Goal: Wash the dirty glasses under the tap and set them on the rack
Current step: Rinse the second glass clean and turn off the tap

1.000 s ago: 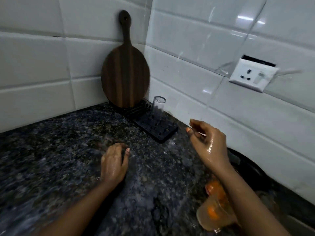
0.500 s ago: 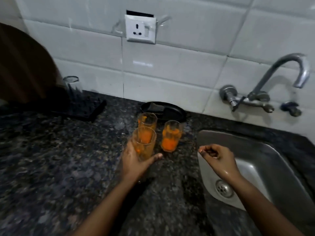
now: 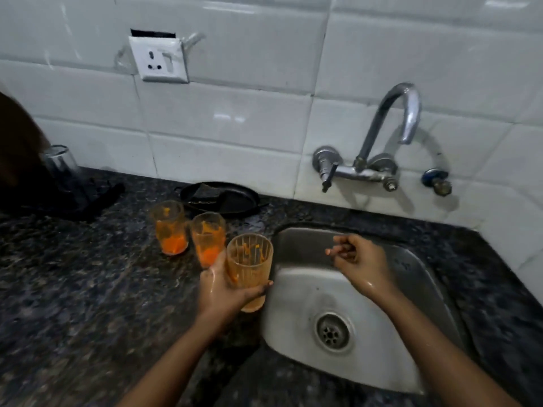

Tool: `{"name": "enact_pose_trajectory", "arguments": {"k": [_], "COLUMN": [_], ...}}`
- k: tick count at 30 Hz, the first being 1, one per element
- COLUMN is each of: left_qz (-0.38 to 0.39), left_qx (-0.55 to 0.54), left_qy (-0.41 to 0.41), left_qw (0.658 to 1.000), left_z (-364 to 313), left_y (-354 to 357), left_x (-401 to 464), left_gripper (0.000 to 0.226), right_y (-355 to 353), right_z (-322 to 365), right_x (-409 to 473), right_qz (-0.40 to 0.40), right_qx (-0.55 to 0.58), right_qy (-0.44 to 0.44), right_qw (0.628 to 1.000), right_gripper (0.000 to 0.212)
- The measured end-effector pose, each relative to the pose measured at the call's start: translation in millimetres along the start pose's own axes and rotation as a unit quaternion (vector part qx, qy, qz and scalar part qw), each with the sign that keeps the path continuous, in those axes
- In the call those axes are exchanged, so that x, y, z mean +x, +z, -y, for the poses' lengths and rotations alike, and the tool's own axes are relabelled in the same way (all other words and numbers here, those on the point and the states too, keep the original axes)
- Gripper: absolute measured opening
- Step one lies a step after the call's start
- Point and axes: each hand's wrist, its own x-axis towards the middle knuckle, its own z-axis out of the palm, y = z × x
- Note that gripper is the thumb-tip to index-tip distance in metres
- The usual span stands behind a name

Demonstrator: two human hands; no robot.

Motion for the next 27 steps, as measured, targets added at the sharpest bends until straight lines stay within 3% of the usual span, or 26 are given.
{"name": "enact_pose_trajectory", "arguments": {"k": [4, 9, 11, 15, 19, 22, 27], "left_qz": [-0.007, -0.002, 0.007, 0.025, 0.035, 0.057, 0.117], "left_qx": [0.006, 0.015, 0.029, 0.073, 0.082, 0.087, 0.097], "left_qy": [0.007, -0.007, -0.011, -0.013, -0.027, -0.038, -0.034], "left_qw": [1.000, 1.000, 0.999, 0.997, 0.996, 0.994, 0.988], "left_z": [-22.4, -31.7, -29.4, -23.1, -19.1, -18.0, -24.6], "left_y": [35.2, 59.9, 64.7, 70.0, 78.6, 92.7, 130.8], "left_x": [13.8, 35.4, 44.3, 56.7, 62.6, 61.8, 55.7], "left_gripper": [0.081, 0.080, 0.082, 0.089, 0.085, 0.080, 0.075], "right_y": [-10.5, 5.3, 15.7, 28.4, 18.9, 11.4, -20.2], "right_z": [-0.2, 23.5, 27.1, 18.5, 18.4, 11.4, -17.8], "right_x": [55.9, 119.2, 136.3, 149.3, 153.0, 141.3, 94.3], "right_qz": [-0.059, -0.041, -0.037, -0.065, -0.014, -0.041, -0.025], "right_qx": [-0.071, -0.164, -0.169, -0.183, -0.288, -0.283, -0.118], "right_qy": [-0.093, -0.076, -0.064, -0.092, -0.142, -0.160, -0.098], "right_qw": [0.991, 0.983, 0.983, 0.977, 0.947, 0.945, 0.988], "right_gripper": [0.046, 0.063, 0.066, 0.050, 0.065, 0.075, 0.033]}}
